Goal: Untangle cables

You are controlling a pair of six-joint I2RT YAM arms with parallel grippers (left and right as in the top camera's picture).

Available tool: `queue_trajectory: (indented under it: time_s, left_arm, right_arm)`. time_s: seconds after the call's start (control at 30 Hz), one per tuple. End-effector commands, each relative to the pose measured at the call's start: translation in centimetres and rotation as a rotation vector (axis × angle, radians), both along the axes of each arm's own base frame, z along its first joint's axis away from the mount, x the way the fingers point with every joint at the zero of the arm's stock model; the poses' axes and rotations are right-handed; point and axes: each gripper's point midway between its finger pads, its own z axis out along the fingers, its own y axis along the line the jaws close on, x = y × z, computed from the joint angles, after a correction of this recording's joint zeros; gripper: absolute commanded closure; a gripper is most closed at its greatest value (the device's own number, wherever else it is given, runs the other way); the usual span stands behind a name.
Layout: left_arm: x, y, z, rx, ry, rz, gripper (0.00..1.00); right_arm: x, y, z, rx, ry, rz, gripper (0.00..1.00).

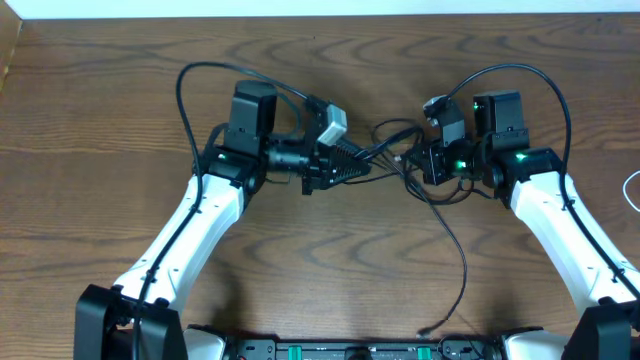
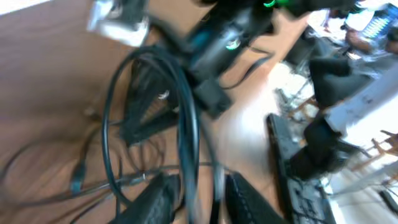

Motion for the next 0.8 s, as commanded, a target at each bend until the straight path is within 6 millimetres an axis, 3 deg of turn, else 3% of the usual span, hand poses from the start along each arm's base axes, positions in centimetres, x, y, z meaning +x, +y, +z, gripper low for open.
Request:
queue_trajectory:
  time_s: [0.0,0.07,0.17,0.23,0.4,0.5,0.67,0.77]
  left_arm:
    - [1.2,1.2,-3.0,0.153,0.066,0.129,0.19]
    - [1.3,1.8,-4.2,0.213,0.098,0.17,0.08]
    - [1.1,2.0,-4.7,0.232,0.124,0.179,0.06]
    - [1.0,1.8,-4.6,0.226,0.133,0.175,0.04]
    - [0.7,1.1,-4.3,0.219,0.111,0.153,0.05]
    - [0.3,0.0,-3.9,0.207,0.077,0.125,0.09]
    - [0.3,-1.6,-3.1,0.181,0.0,0.097,0.31]
    - [0.7,-1.8,-2.6,0.164,-0.039,0.1,0.34]
  right_arm:
    - [-0.3,0.3,1.9,0.015,-0.073,0.044,0.99]
    - [-0.5,0.2,1.7,-0.01,-0.092,0.077,0.99]
    - [-0.8,-0.2,1.2,-0.08,-0.141,0.148,0.99]
    - [-0.3,-1.5,0.3,-0.164,-0.139,0.106,0.99]
    - [-0.9,-1.3,-0.1,-0.155,-0.107,0.119,0.99]
    - [-1.1,-1.3,-0.5,-0.158,-0.089,0.12,0.99]
    - [-1.7,-1.2,-1.0,-0.147,-0.049,0.129,0.99]
    - [-2.1,-1.2,-1.2,-0.144,-0.029,0.134,0.99]
